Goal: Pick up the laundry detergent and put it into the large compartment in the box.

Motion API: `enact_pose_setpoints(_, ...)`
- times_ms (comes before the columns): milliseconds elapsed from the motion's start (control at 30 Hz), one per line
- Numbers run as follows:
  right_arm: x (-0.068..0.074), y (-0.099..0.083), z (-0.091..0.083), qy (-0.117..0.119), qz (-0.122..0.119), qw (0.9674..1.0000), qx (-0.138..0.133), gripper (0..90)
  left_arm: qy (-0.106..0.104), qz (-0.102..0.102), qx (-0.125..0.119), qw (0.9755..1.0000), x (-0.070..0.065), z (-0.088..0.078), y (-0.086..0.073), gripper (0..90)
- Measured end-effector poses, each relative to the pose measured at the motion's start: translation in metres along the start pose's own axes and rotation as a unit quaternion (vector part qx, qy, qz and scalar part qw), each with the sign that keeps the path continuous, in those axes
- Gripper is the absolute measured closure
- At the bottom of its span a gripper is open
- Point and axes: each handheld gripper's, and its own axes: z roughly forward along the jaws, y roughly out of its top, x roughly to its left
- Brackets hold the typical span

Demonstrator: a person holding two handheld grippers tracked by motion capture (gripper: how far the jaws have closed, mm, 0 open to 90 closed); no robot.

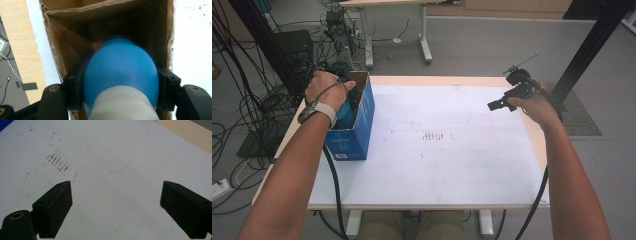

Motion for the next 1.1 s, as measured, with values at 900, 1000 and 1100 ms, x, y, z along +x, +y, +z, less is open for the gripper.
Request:
enact_pose_setpoints(900,-0.001,-0.004,-0.003,-0.001,0.005,1.0,-0.003,10.7,-0.002,0.003,0.005,1.0,0.003,0.016,0.0,37.5)
enact_pose_setpoints(1000,0.0,-0.004,-0.003,-0.001,0.004,1.0,-0.003,10.6,-0.004,0.005,0.006,1.0,0.003,0.016,0.001,37.5)
enact_pose_setpoints(1100,0.0,-0.004,-0.003,-0.001,0.004,1.0,-0.002,10.6,-0.005,0.005,0.006,1.0,0.005,0.017,0.001,37.5)
